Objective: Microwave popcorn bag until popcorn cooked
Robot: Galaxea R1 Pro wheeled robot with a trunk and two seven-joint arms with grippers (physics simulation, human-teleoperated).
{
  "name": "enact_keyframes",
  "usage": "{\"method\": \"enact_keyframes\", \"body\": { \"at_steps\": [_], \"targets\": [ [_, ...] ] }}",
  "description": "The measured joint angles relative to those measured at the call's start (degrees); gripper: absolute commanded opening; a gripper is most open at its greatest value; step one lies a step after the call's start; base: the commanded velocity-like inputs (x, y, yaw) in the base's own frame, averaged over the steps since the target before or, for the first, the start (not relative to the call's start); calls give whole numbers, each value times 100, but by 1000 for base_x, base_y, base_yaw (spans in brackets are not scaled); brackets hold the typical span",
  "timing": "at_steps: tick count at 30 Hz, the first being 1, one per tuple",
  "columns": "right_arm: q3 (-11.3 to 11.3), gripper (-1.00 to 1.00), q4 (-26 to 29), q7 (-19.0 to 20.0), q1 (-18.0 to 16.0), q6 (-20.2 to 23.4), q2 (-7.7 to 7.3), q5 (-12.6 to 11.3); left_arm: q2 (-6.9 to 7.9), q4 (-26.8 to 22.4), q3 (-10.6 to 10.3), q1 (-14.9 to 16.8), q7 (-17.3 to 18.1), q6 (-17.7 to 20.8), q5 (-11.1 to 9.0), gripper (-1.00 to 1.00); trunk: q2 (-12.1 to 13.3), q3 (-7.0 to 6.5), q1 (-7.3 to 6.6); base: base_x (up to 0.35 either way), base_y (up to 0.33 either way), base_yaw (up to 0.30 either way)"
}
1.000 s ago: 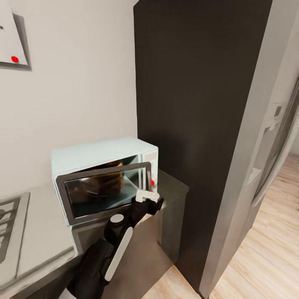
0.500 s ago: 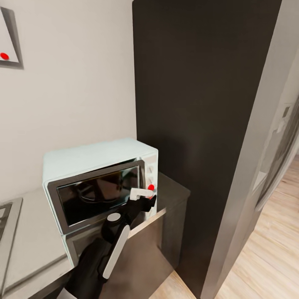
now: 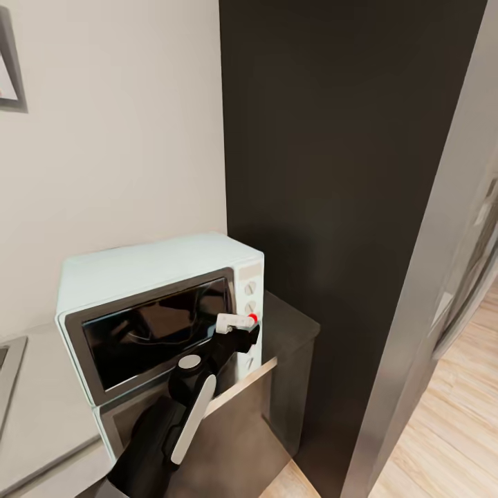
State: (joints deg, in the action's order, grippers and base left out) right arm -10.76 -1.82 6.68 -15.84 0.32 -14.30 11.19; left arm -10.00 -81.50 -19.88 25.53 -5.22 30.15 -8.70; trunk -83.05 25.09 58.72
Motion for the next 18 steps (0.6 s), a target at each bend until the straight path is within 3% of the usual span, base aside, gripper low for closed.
{"method": "enact_keyframes", "body": {
  "at_steps": [13, 18],
  "targets": [
    [0, 100, 0, 3, 0, 3, 0, 2, 0, 7, -1, 0, -10, 3, -4, 100, 0, 0, 1, 11, 0, 0],
    [0, 100, -1, 5, 0, 7, 0, 3, 0, 16, -12, 0, -437, 56, -31, 100, 1, 0, 4, -280, 0, 0]
  ]
}}
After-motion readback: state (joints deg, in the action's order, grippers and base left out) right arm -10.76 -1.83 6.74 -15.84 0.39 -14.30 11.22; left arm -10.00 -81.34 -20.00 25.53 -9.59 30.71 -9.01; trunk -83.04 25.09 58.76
